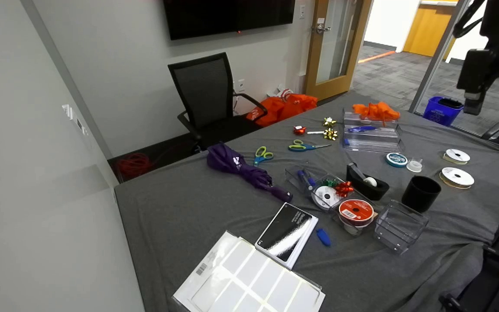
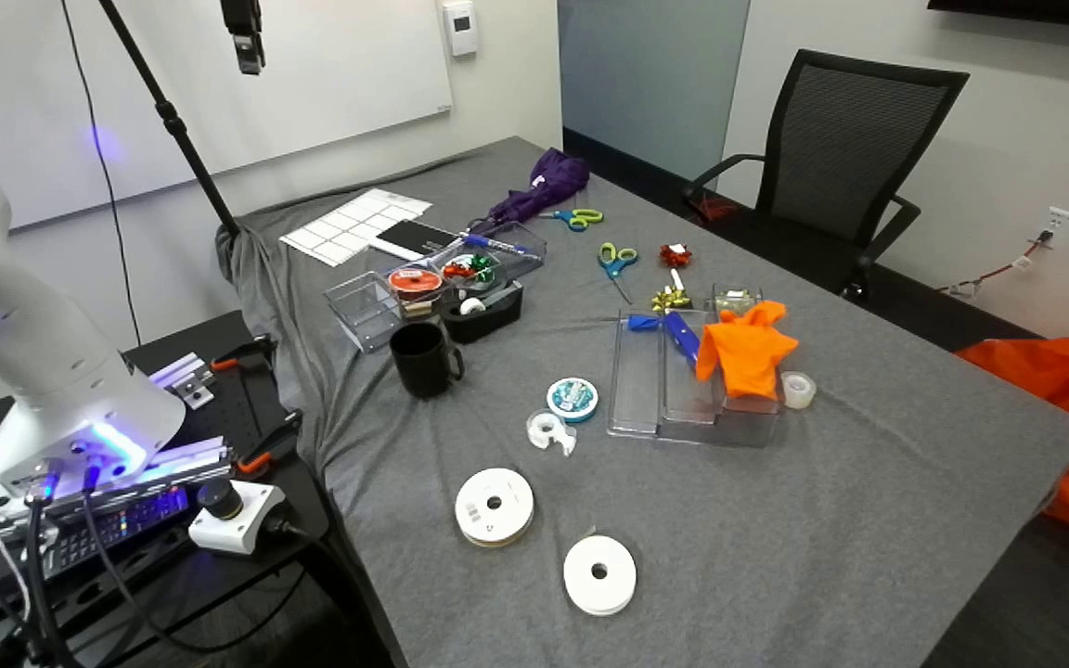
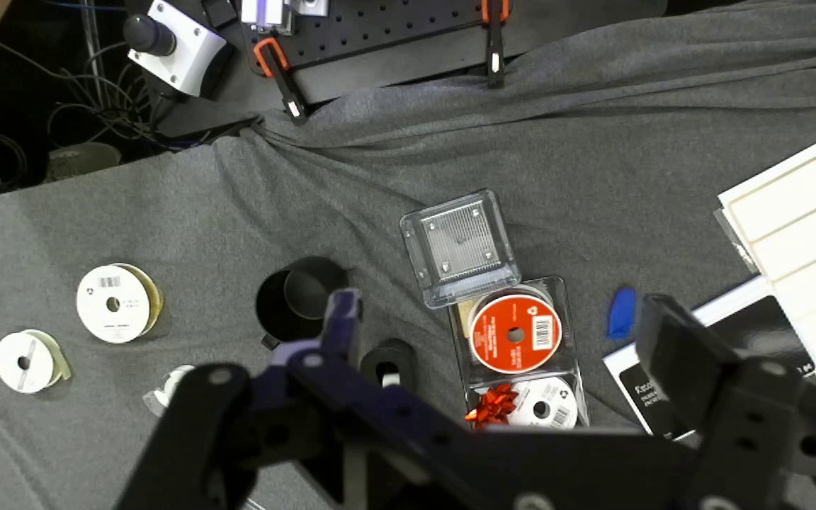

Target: Put the tape dispenser on the black object

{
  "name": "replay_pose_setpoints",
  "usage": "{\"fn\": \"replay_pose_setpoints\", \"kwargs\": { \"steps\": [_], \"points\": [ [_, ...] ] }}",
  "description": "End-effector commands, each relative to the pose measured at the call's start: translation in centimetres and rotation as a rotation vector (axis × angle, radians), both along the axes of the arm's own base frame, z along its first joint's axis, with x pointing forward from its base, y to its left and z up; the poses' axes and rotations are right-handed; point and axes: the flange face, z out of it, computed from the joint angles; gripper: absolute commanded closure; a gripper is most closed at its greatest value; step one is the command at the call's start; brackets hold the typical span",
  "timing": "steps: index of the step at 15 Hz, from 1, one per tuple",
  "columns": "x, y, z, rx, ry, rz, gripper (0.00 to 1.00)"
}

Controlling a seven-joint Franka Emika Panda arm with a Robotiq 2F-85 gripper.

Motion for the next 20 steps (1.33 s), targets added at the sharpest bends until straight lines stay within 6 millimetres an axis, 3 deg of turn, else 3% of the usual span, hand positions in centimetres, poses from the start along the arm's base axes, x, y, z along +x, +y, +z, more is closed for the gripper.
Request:
{"fn": "replay_pose_setpoints", "kwargs": {
  "steps": [1, 17, 20],
  "points": [
    [0.02, 0.0, 0.07, 0.0, 0.001, 0.0, 0.0],
    [0.02, 0.0, 0.07, 0.0, 0.001, 0.0, 0.0],
    [0.4, 0.01, -0.71, -0.026, -0.014, 0.011, 0.0]
  ]
}}
